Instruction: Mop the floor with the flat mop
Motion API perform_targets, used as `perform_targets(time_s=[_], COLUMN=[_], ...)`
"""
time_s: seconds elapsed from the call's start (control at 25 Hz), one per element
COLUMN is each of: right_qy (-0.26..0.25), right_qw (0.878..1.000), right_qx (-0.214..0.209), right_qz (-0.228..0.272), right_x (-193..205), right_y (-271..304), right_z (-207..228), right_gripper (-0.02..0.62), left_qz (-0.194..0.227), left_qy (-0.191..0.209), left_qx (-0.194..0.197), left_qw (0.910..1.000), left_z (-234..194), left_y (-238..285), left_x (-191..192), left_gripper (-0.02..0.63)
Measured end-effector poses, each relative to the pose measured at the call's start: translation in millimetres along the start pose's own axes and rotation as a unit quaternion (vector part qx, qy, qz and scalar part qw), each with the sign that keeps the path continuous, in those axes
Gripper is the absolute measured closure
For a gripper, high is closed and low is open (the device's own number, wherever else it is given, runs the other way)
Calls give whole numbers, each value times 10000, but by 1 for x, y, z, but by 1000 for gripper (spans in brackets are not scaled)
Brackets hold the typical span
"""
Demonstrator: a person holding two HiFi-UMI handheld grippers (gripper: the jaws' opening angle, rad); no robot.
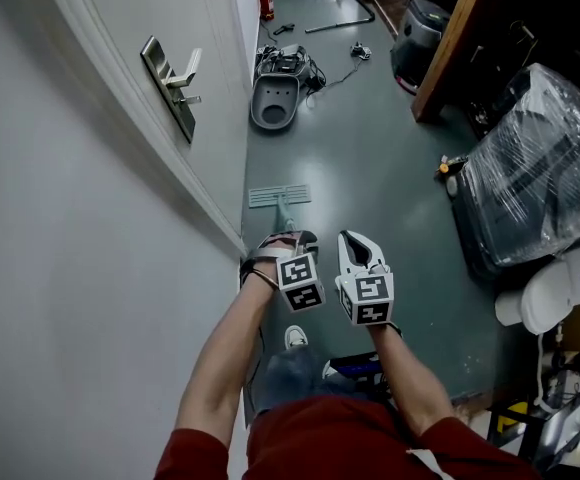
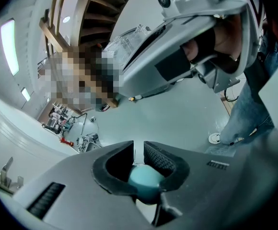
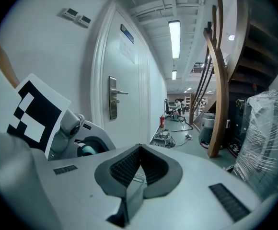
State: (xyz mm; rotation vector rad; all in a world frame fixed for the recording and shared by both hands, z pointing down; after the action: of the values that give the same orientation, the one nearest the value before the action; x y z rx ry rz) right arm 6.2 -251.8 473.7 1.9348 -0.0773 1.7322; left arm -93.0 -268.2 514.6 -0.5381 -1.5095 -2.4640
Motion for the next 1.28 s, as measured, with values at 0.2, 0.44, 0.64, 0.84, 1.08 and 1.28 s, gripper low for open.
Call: perform_targets(time_s=[0.2, 0.44, 0.64, 0.84, 1.08, 1.28], right_qy=[80, 154, 207, 391, 544, 606], right_qw=[10000, 9999, 9997, 9992, 9984, 9975], right_qx=[-5, 36, -1, -43, 107, 292], right_qz=[17, 12, 144, 72, 74, 212], right_x=[23, 47, 60, 82, 94, 89], right_y=[-50, -114, -157, -200, -226, -244], right_z=[13, 26, 23, 15, 0, -25], right_gripper=[578, 578, 578, 578, 578, 578], left_qz=[-107, -200, -237, -250, -209, -154], left_qy=[98, 37, 24, 41, 81, 170], left_qx=[29, 66, 72, 119, 238, 276], left_qw=[9999, 9998, 9997, 9996, 9995, 9994], left_z=[45, 100, 149, 197, 230, 256], left_y=[-6, -22, -36, -59, -86, -112], left_x=[-28, -61, -74, -88, -87, -69], left_gripper=[543, 543, 543, 541, 541, 541])
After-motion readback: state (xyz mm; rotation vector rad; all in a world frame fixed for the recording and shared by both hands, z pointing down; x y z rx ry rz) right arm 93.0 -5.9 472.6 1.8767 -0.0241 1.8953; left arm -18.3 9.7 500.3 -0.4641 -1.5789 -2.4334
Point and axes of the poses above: the fingertips, and each gripper's own axes: y forward along the fingers, z to its right, x out of its underside, the point moved 8 cm from there along -y, backward along the fingers, and after that the axes turned 3 degrees about -y, right-handed, at the moved point
